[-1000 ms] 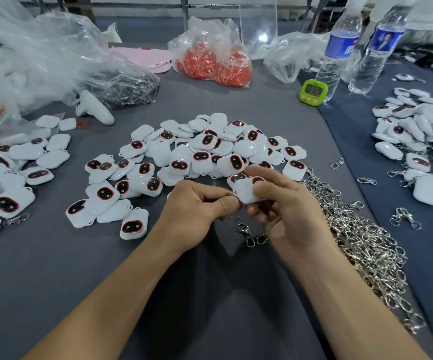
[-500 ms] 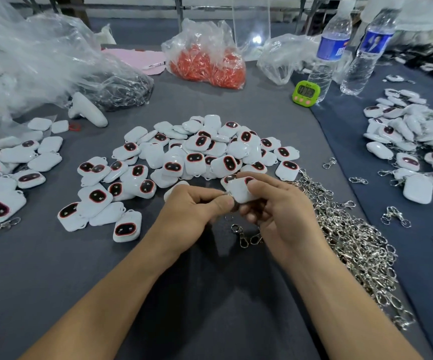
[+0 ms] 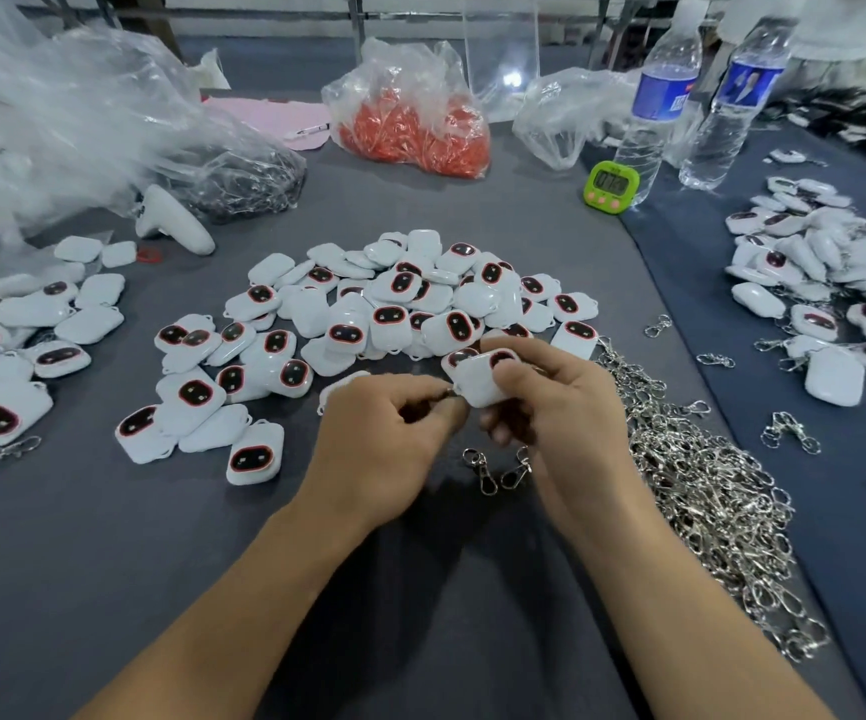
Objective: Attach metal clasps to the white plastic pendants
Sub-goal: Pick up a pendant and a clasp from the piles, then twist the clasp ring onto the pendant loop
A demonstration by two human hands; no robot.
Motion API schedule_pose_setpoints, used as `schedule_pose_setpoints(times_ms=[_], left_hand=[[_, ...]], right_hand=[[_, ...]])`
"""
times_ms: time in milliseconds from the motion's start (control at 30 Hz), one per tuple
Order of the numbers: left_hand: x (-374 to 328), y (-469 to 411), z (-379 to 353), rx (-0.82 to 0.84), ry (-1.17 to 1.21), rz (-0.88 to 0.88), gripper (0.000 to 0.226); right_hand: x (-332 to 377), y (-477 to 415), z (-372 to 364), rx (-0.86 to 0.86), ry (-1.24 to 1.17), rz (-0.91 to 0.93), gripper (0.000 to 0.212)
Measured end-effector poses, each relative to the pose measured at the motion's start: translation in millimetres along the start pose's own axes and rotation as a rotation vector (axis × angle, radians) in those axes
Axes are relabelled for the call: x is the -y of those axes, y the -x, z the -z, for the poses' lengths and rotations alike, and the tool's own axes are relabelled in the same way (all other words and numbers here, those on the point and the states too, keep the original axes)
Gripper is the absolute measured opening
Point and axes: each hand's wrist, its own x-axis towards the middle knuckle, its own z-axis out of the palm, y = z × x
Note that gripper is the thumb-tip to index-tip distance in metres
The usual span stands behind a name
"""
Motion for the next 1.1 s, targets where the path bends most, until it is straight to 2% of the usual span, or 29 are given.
schedule_pose_setpoints(times_ms=[33,67,133,200,300,367,433,533,567,600,667,733,767,800,900,967,1033,1100], left_hand=[[-1.9,-1.1,-1.8,0.042,0.216,0.113,0.023],[-2.6,-1.9,-2.4,0.065,0.333,0.183,0.026],[-2.1,-2.8,-2.1,0.087,0.349,0.179,0.028],[-1.0,-2.6,1.8,0.092,0.179,0.060,0.028],[3.5,-5.3,8.1,0.081,-0.299,-0.272,0.030],[3.7,-6.7,7.6,0.039,-0.514,-0.453,0.028],[1.9,-3.2,4.4,-0.027,-0.593,-0.434,0.029],[3.0,4.2,0.7,-0.096,-0.604,-0.324,0.015],[4.4,4.1,0.8,-0.117,-0.589,-0.291,0.012],[5.2,3.1,1.5,-0.133,-0.573,-0.248,0.018],[8.2,0.1,2.4,-0.152,-0.563,-0.181,0.029],[10.1,-2.1,1.8,-0.162,-0.605,-0.107,0.033],[11.6,-2.9,1.1,-0.170,-0.620,-0.071,0.034],[12.9,-3.5,0.7,-0.182,-0.633,-0.040,0.034],[14.8,-4.1,1.0,-0.172,-0.667,0.046,0.034],[15.2,-3.7,2.2,-0.155,-0.670,0.074,0.034],[15.7,-2.8,3.4,-0.160,-0.658,0.087,0.033],[16.0,-2.2,4.5,-0.162,-0.656,0.109,0.032]], right_hand=[[1.7,-0.8,0.9,0.016,-0.076,-0.066,0.022],[2.5,-0.8,1.1,0.029,-0.116,-0.105,0.023],[2.2,-0.3,1.1,0.030,-0.104,-0.124,0.025],[0.2,0.0,0.7,0.009,-0.053,-0.099,0.026],[-5.0,2.5,-2.0,-0.011,0.025,-0.019,0.027],[-6.5,5.7,-4.8,-0.006,0.146,0.091,0.024],[-4.8,6.2,-4.6,0.028,0.225,0.159,0.022],[6.2,-3.1,7.4,0.018,0.224,0.074,0.026],[11.9,-7.1,13.7,-0.026,0.165,0.032,0.025],[17.7,-11.4,21.8,-0.081,0.031,-0.009,0.022],[30.3,-18.9,43.1,-0.177,-0.464,-0.056,0.016],[36.3,-24.4,64.9,-0.239,-0.851,-0.034,0.039],[37.4,-26.0,69.9,-0.246,-0.886,-0.038,0.050],[36.1,-27.3,71.1,-0.243,-0.830,-0.050,0.053],[24.3,-30.6,57.5,-0.254,-0.350,-0.044,0.027],[16.5,-31.0,49.0,-0.323,0.228,0.073,0.028],[9.0,-31.0,44.6,-0.322,0.825,0.160,0.034],[2.9,-29.8,42.4,-0.274,1.136,0.149,0.045]])
